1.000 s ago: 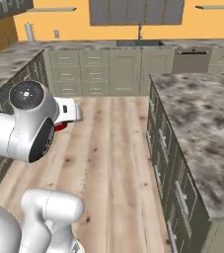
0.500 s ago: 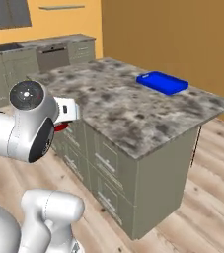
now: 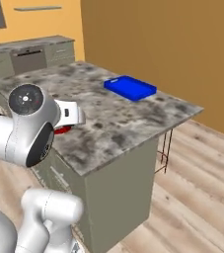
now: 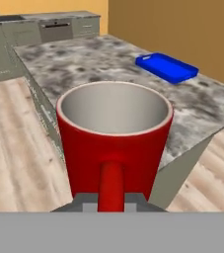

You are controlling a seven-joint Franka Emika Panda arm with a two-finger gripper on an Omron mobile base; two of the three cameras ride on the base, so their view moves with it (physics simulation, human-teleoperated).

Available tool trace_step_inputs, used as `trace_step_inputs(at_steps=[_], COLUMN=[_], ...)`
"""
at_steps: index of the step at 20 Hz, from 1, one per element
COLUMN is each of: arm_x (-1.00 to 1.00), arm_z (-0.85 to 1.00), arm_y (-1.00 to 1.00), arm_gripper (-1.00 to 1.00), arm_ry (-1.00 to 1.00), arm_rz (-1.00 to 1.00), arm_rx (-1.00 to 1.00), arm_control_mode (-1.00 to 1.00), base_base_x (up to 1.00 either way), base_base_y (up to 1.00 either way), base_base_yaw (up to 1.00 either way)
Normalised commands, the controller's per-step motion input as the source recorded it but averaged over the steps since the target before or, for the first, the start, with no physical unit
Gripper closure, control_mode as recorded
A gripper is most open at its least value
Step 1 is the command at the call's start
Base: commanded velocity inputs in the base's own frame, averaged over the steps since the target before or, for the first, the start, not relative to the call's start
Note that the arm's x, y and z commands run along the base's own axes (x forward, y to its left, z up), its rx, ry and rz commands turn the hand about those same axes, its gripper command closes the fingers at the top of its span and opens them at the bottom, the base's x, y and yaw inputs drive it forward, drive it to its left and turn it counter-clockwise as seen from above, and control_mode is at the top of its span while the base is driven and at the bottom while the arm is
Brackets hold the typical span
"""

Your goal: There is a tray on the dining counter. Grab the cup, mug, and pitcher and place them on the tray. The pitcher may be placed next to the tray if it cannot fit the tray.

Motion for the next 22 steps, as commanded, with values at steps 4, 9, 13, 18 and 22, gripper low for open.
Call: trace_step_inputs(at_steps=[4, 9, 13, 18, 22], arm_x=[0.00, 0.00, 0.00, 0.00, 0.00], arm_z=[0.00, 0.00, 0.00, 0.00, 0.00], arm_y=[0.00, 0.00, 0.00, 0.00, 0.00], arm_gripper=[1.00, 1.00, 1.00, 1.00, 1.00], arm_ry=[0.00, 0.00, 0.00, 0.00, 0.00], arm_rz=[0.00, 0.00, 0.00, 0.00, 0.00], arm_rx=[0.00, 0.00, 0.00, 0.00, 0.00], arm_control_mode=[1.00, 1.00, 1.00, 1.00, 1.00], base_base_x=[0.94, 0.65, 0.20, 0.10, 0.04], base_base_y=[-1.00, -1.00, -1.00, -1.00, -1.00], base_base_yaw=[0.09, 0.19, 0.38, 0.40, 0.43])
